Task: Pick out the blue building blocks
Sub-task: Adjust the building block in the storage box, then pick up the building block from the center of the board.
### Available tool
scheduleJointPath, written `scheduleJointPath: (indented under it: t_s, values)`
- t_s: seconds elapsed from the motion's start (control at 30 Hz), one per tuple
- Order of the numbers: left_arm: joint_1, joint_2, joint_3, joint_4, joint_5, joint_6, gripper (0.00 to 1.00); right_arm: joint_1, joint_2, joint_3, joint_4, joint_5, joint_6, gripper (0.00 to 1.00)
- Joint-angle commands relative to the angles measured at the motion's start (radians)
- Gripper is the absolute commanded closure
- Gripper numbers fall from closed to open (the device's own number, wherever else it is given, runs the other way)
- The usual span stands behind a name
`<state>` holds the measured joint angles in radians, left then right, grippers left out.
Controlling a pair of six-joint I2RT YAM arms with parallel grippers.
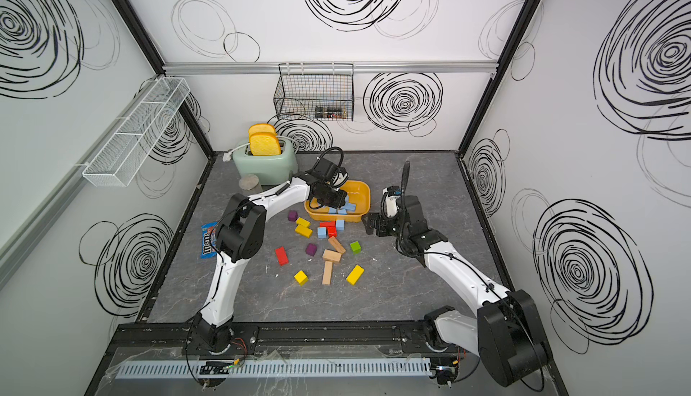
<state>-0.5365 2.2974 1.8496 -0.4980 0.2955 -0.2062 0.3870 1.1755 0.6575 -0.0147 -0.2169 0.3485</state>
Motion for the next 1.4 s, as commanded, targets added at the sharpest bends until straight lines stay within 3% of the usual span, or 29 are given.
scheduleJointPath:
  t_s: [0.0,0.33,0.57,0.77,1.37]
  values:
    - [0.002,0.029,0.05,0.013,0.0,-0.019,1.0,-0.004,0.009,0.003,0.004,0.007,-0.015,0.02]
    - [0.029,0.028,0.067,0.054,0.011,-0.065,1.0,-0.005,0.013,0.01,0.001,0.004,-0.015,0.02]
    - [0.017,-0.075,0.013,0.033,0.006,-0.027,0.99,-0.005,0.006,0.012,0.003,-0.015,-0.013,0.02]
    - [0.012,-0.215,-0.098,0.026,-0.029,0.0,0.75,-0.006,-0.011,0.011,0.0,-0.081,-0.014,0.02]
    - [-0.021,-0.615,-0.508,0.049,-0.157,-0.028,0.31,0.013,-0.211,-0.051,-0.108,-0.117,-0.028,0.02]
